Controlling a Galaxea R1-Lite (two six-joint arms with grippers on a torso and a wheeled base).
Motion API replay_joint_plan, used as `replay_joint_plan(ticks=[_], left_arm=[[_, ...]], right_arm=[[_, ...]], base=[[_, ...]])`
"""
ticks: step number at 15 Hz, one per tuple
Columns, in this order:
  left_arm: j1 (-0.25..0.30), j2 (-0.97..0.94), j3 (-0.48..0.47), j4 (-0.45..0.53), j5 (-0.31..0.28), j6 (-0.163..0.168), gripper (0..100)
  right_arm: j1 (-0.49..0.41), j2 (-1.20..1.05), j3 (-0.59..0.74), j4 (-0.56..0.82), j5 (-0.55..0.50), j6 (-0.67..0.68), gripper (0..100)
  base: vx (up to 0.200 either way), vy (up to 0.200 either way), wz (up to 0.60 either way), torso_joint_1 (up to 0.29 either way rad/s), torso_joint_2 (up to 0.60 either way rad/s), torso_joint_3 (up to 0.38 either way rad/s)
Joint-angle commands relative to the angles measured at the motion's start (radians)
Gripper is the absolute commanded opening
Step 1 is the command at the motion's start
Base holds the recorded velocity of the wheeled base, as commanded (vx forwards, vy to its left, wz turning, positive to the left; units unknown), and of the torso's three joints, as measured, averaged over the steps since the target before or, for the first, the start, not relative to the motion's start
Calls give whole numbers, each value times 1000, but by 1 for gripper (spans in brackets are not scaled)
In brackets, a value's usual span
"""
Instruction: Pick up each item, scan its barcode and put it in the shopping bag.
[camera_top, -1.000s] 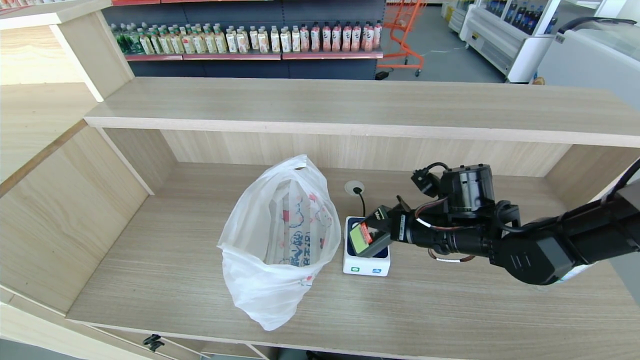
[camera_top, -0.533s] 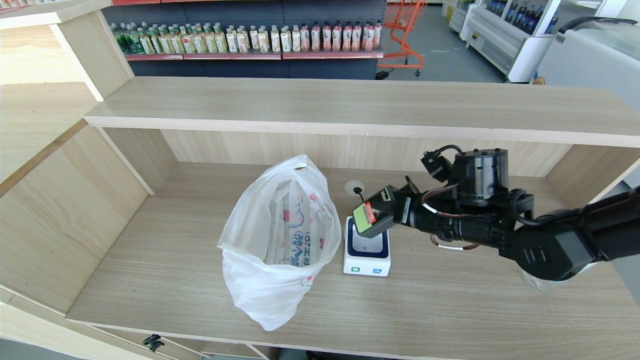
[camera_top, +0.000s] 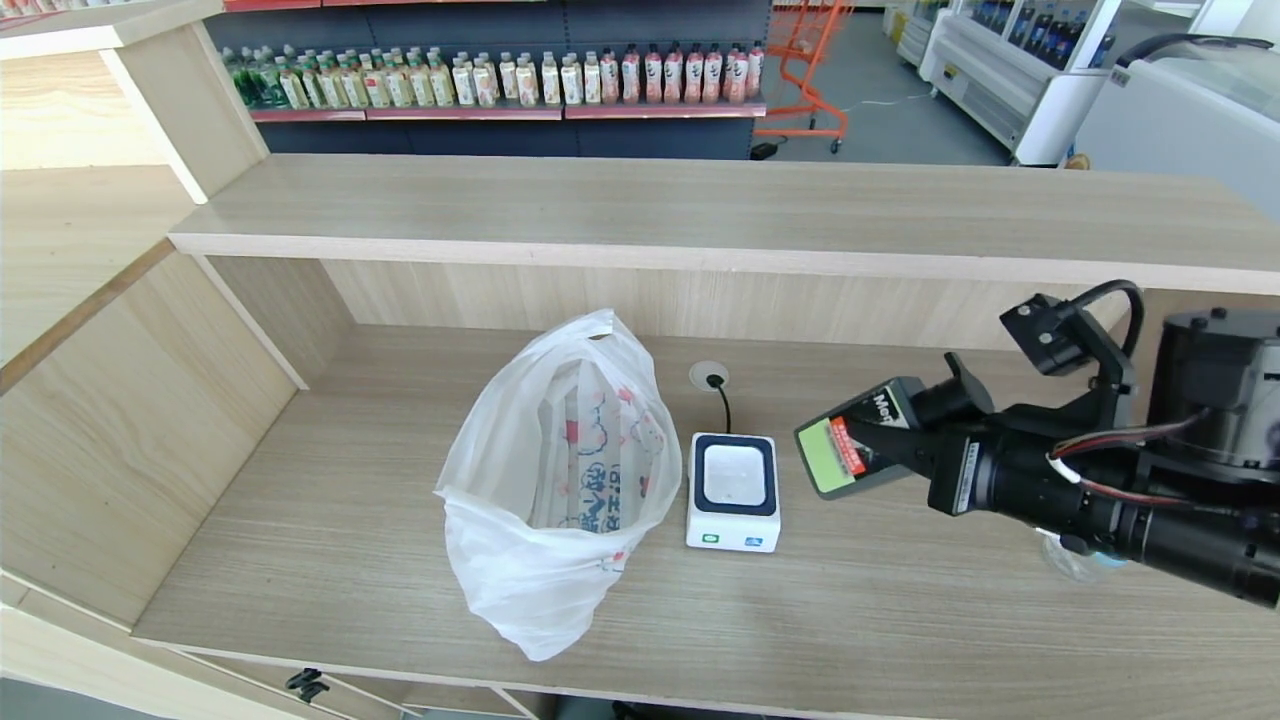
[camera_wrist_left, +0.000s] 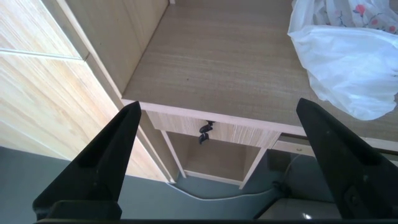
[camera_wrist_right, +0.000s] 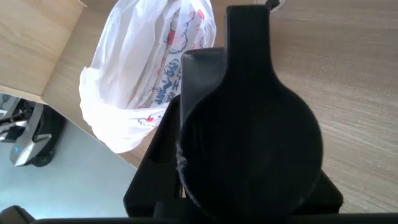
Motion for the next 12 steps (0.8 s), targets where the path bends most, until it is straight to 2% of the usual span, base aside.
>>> replay_joint_plan(ticks=[1, 7, 10, 12], left_arm=[[0, 0, 0, 0, 1, 0, 100], [0, 0, 0, 0, 1, -2, 100], [0, 0, 0, 0, 1, -9, 100], [0, -1, 0, 0, 1, -2, 100]], right_arm=[[1, -75, 39, -2, -1, -3, 0], [-10, -100, 68, 1, -1, -1, 0], [-8, -113, 94, 1, 1, -1, 0], [-10, -118, 102, 1, 1, 4, 0]], base=[[0, 0, 0, 0, 0, 0], [0, 0, 0, 0, 0, 0], [-200, 0, 0, 7, 4, -1], [0, 0, 0, 0, 0, 0]])
